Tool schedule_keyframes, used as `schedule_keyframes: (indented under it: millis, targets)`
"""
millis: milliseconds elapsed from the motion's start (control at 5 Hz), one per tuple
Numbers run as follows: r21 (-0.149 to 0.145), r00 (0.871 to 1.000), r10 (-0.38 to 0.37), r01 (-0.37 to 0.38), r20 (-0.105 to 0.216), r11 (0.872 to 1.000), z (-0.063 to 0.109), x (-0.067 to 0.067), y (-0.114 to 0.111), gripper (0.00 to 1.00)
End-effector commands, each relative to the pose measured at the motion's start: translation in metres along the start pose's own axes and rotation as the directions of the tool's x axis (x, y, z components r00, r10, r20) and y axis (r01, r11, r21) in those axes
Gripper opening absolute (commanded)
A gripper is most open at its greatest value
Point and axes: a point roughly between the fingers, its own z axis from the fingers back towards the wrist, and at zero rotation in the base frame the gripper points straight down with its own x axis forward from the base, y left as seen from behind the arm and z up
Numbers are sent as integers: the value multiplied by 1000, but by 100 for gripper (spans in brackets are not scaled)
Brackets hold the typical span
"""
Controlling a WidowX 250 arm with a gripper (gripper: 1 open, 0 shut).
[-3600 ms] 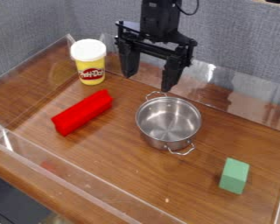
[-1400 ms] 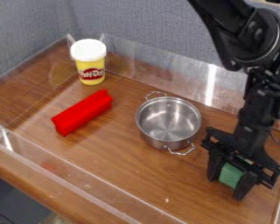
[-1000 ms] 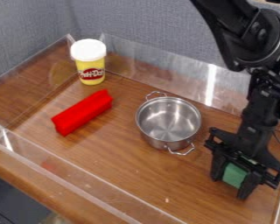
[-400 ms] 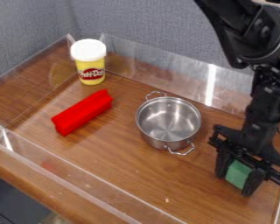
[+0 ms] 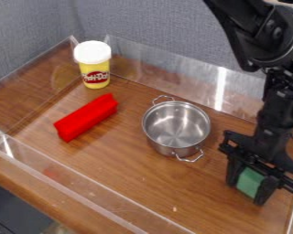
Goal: Put green object to the left side of the table
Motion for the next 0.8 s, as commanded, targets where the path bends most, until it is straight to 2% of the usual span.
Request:
schedule_keyframes:
  millis: [0,200,600]
  targets:
    - [-7,999,-11,11,32,1000,9,4,-6,0]
    - [-9,1000,-8,8,26,1000,7,4,-6,0]
    - [-17,1000,3,-3,-15,1000,5,3,1,0]
